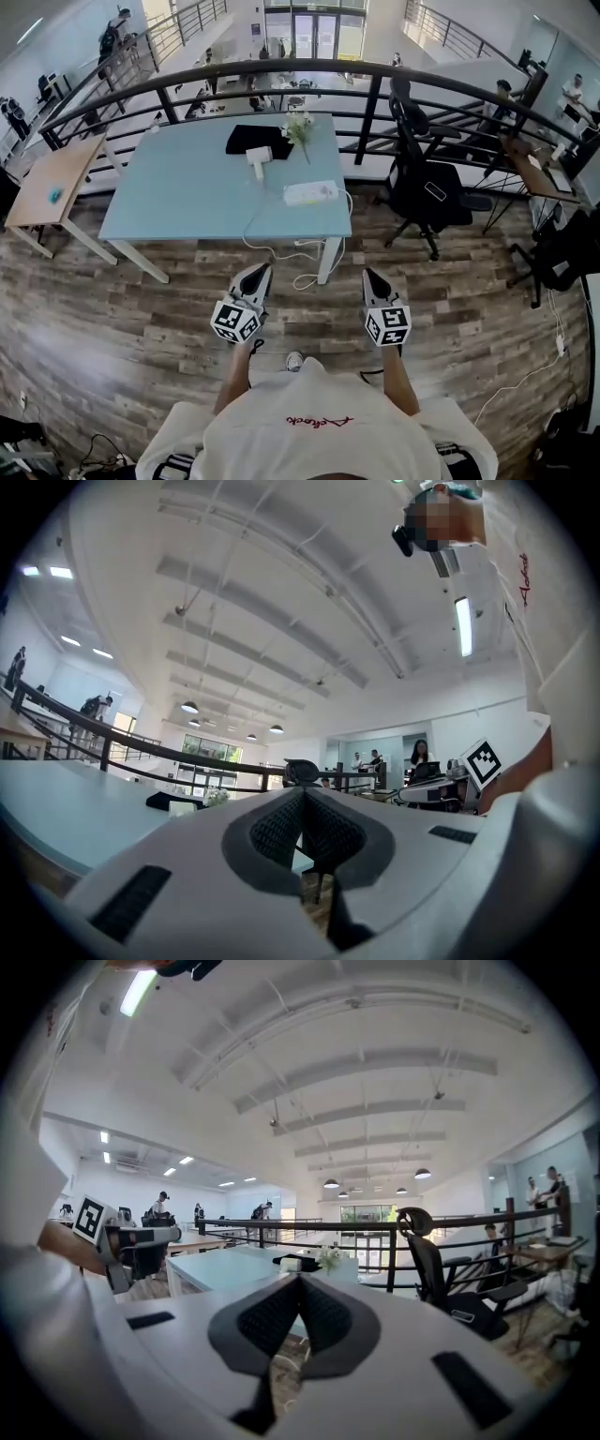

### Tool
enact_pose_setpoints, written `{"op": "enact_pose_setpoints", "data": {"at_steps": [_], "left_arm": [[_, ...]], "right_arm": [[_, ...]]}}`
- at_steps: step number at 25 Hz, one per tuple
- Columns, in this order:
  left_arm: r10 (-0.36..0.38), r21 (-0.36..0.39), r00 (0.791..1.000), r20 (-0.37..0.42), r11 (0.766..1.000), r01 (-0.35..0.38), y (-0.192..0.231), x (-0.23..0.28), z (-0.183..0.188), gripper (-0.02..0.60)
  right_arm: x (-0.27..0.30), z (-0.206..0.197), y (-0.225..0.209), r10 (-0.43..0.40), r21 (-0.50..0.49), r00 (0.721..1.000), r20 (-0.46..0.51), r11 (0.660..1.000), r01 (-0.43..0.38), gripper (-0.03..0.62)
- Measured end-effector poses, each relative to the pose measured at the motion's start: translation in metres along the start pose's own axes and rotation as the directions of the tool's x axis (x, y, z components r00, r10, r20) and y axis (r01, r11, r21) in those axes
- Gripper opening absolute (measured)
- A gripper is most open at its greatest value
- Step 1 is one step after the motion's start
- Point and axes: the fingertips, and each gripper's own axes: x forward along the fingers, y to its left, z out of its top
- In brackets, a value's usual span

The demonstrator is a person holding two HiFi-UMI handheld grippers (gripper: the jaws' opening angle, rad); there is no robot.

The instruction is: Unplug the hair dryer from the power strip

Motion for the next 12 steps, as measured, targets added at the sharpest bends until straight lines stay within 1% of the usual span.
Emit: {"op": "enact_pose_setpoints", "data": {"at_steps": [6, 12], "left_arm": [[-0.027, 0.006, 1.0, -0.008, 1.0, 0.027, 0.04, 0.021, 0.004, 0.009], [-0.044, -0.001, 0.999, -0.02, 0.999, 0.044, 0.065, 0.031, -0.005, 0.009]], "right_arm": [[0.04, 0.007, 0.001, -0.024, 0.006, 1.0, -0.001, 1.0, 0.024, 0.017], [0.066, 0.003, 0.005, -0.037, 0.009, 0.999, -0.008, 0.999, 0.037, 0.017]]}}
